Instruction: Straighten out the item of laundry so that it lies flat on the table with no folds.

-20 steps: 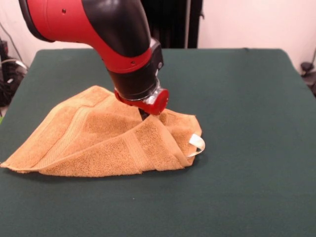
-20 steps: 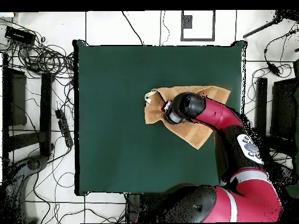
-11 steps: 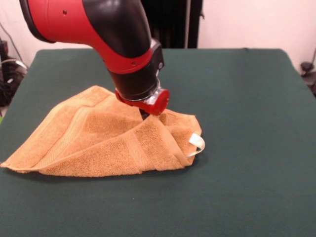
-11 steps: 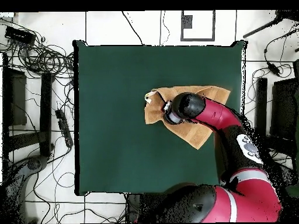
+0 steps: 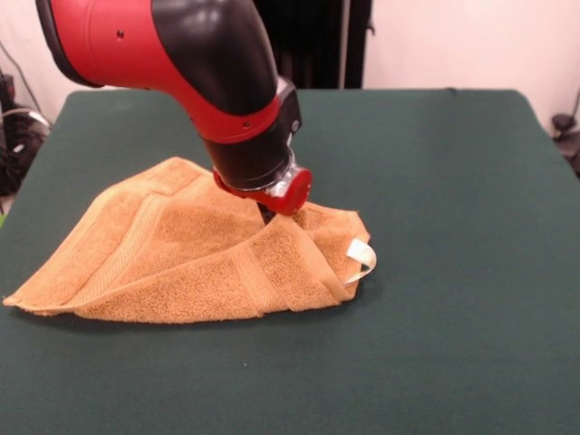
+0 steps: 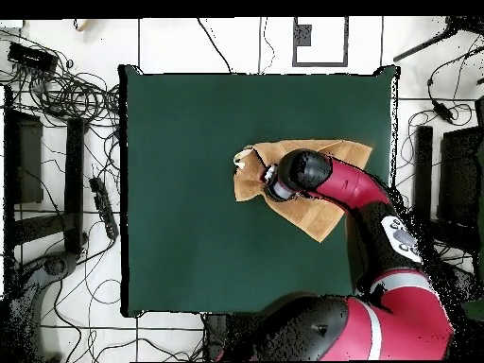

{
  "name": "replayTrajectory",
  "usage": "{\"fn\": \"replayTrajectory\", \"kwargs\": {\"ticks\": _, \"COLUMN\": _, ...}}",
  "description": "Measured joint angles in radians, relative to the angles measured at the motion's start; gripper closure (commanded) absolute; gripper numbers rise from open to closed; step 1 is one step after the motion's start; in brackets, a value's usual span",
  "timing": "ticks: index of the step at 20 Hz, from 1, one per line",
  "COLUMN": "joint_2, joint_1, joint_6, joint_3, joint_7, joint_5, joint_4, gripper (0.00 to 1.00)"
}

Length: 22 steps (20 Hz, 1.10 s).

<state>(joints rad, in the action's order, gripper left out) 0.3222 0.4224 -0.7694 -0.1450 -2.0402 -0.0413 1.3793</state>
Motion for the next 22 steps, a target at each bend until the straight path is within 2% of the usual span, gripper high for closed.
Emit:
{"fn": "replayTrajectory", "kwargs": {"ticks": 11, "joint_2": -0.041, "joint_1": -0.007, "joint_6": -0.127, "joint_3": 0.000, "joint_7": 0.000, "joint_5": -0.001, "joint_4": -0.035, "gripper": 1.00}}
{"fn": "replayTrajectory", "kwargs": {"ticks": 22, "joint_2": -0.073, "joint_1": -0.009, "joint_6": -0.290, "joint_3": 0.000, "joint_7": 0.000, "joint_5": 0.000, "joint_4": 0.013, "gripper": 1.00}}
